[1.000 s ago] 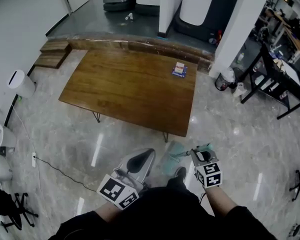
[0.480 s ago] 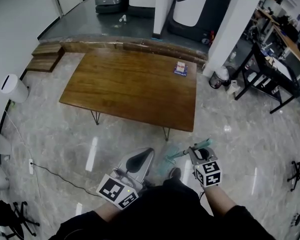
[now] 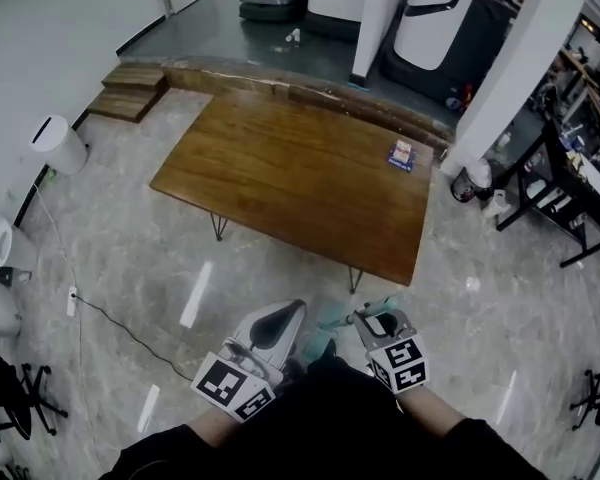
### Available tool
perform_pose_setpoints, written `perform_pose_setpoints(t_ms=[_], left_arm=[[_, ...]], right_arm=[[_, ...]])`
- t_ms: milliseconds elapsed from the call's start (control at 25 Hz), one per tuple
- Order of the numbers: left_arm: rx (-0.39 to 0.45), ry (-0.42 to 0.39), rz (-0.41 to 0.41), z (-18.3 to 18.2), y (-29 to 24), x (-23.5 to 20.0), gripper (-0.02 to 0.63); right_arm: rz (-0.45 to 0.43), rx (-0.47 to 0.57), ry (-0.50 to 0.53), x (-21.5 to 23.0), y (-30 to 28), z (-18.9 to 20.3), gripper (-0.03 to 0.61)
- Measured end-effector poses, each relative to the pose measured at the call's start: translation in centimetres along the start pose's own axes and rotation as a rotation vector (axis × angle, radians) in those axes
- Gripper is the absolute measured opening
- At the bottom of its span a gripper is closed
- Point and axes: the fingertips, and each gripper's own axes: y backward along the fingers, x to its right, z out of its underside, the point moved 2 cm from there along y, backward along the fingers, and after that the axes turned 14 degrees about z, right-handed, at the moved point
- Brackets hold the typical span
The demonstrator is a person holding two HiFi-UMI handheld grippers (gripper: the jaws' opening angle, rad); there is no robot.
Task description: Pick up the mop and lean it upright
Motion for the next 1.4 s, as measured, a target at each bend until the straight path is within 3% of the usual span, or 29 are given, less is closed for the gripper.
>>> perform_pose_setpoints(t_ms=[560, 880, 1040, 1400], left_arm=[[0.049, -0.055, -0.388, -2.6, 2.9, -5.8, 0.009], [0.102, -0.044, -0.58, -3.4, 8.6, -7.5, 0.009], [0.136, -0.045, -0.608, -4.0, 12.0, -8.7, 0.009], [0.145, -0.085, -0.542, -6.9, 19.7, -12.2, 0.009]], right_arm=[[-0.461, 0.031, 0.227, -7.5, -8.5, -5.5, 0.107], [-0.592, 0.026, 0.312, -12.1, -12.0, -8.6, 0.106], [-0.616, 0.028, 0.35, -15.9, -13.0, -9.9, 0.106], [-0.575, 0.048, 0.367, -24.4, -14.9, -13.7, 0.106]])
